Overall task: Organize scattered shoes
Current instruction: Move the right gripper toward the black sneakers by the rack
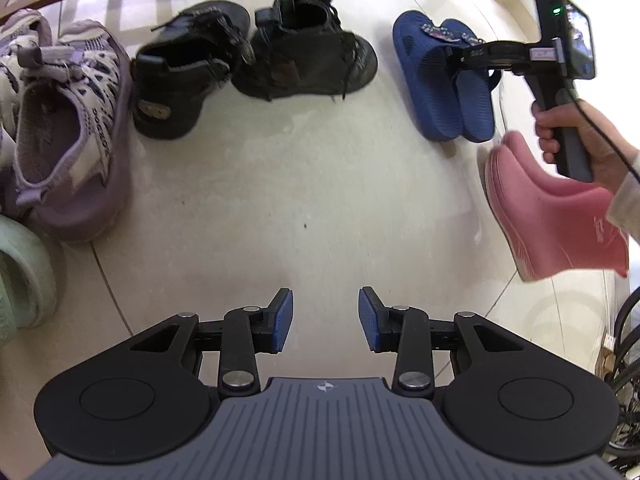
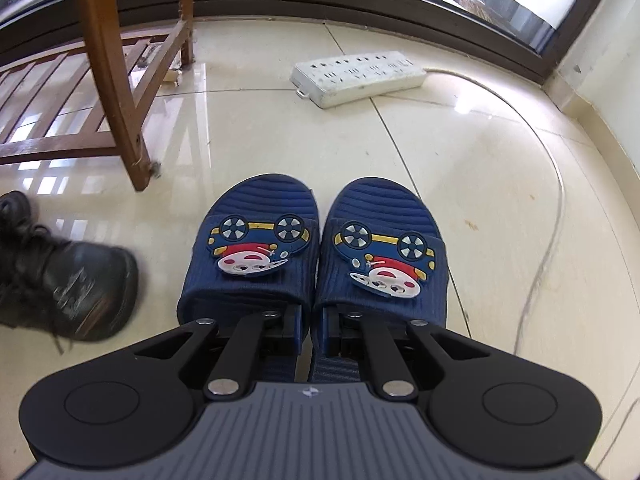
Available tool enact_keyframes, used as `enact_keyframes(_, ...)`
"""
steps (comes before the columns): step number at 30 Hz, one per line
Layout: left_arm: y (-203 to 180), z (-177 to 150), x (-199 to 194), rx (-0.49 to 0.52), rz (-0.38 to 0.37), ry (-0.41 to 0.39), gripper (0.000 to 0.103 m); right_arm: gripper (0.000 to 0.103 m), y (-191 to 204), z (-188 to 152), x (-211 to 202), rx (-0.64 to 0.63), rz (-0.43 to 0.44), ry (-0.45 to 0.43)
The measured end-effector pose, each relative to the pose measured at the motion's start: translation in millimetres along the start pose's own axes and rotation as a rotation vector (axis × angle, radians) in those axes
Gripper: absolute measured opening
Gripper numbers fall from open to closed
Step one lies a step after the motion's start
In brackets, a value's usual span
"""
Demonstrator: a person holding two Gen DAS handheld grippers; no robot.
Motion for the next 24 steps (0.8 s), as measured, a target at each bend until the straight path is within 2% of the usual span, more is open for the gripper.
enact_keyframes(6,-3,4,-5,0.014,-0.001,-0.026,0.040,0.011,-1,13,29,0.011,0.002,0.008)
enact_keyframes(10,-2,1,-9,0.027,0.015,-0.041,0.041,0.019,-3,18,35,0.009,-0.012,0.001)
enact_keyframes(12,-1,0,-12,0.034,0.027,-0.048,0.041,0.033,-1,19,34,0.002,-0.001,0.010)
enact_keyframes(13,0,1,-13,0.035,0.030,-0.051,0.042,0.046,0,19,33,-0.004,0.002,0.017)
enact_keyframes(14,2,2,-15,0.032,0.033,-0.058,0.044,0.054,3,19,31,-0.010,0.000,0.021)
enact_keyframes(16,4,5,-18,0.026,0.044,-0.076,0.045,0.055,7,18,24,-0.026,-0.021,0.023)
enact_keyframes(20,7,14,-23,0.060,0.087,-0.131,0.047,0.067,13,13,5,-0.048,-0.094,0.019)
enact_keyframes(24,12,25,-29,0.051,0.124,-0.173,0.048,0.067,27,9,-21,-0.013,-0.073,-0.009)
Point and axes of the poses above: each gripper's, at about its wrist camera, not at the fingertips, and x roughly the way its jaws point, y to its left, z to its top, the point moved 7 cm from there along x, roughly the way its jaws point, and after that the axes turned 15 degrees about -x, right-handed, at the moved point
